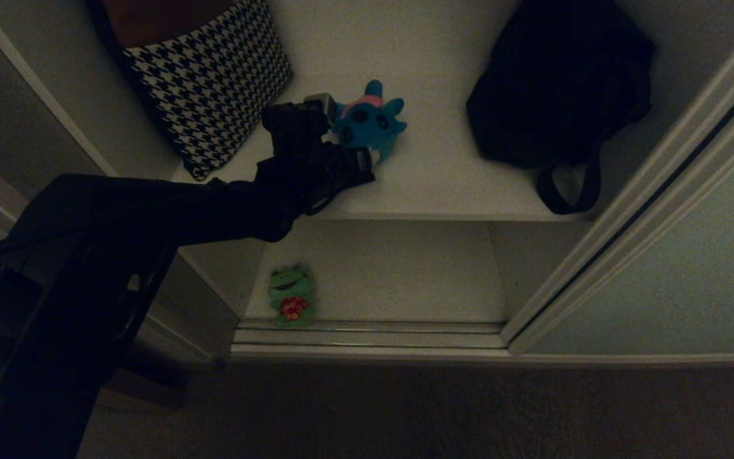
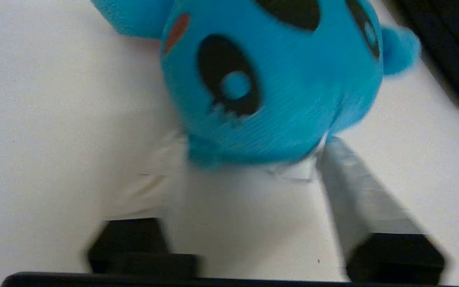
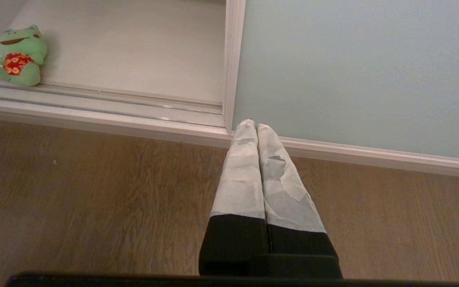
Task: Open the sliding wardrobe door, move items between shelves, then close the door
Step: Place the blue doll on the lower shelf
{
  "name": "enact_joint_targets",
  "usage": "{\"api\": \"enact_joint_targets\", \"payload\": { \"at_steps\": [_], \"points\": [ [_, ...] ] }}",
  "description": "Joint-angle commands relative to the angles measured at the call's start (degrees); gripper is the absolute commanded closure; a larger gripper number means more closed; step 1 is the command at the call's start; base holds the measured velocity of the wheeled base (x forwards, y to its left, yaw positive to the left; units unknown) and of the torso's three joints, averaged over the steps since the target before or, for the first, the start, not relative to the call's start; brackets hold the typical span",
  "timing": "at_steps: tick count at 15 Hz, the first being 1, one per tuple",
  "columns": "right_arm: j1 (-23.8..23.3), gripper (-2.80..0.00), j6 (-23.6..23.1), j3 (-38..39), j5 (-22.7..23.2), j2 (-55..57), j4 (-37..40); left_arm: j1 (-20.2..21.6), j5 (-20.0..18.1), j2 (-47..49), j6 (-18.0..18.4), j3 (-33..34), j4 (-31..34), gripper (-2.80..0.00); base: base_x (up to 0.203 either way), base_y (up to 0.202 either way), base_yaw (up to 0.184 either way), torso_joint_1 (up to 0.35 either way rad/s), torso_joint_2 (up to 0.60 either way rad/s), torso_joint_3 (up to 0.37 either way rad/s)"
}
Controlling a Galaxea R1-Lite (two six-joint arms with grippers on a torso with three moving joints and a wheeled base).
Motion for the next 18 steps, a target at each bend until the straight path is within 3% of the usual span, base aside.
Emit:
{"api": "enact_joint_targets", "payload": {
  "at_steps": [1, 7, 12, 18],
  "points": [
    [0.0, 0.0, -0.1, 0.0, 0.0, 0.0, 0.0, 0.0, 0.1, 0.3, -0.1, -0.4, -0.2, 0.0, 0.0, 0.0, 0.0, 0.0, 0.0, 0.0],
    [0.0, 0.0, -0.1, 0.0, 0.0, 0.0, 0.0, -0.1, 0.1, -2.5, -0.9, -0.1, -2.4, 0.0, 0.0, 0.0, 0.0, 0.0, 0.0, 0.0],
    [0.1, 0.0, 0.0, 0.0, 0.0, 0.0, 0.0, -1.5, 0.5, -7.9, -1.4, 2.2, 5.9, 0.0, 0.0, 0.0, 0.0, 0.0, 0.0, 0.0],
    [0.0, 0.0, 0.0, 0.0, 0.0, 0.0, 0.0, -2.7, 1.5, -14.9, -1.3, 9.4, 8.1, 0.0, 0.0, 0.0, 0.0, 0.0, 0.0, 0.0]
  ]
}}
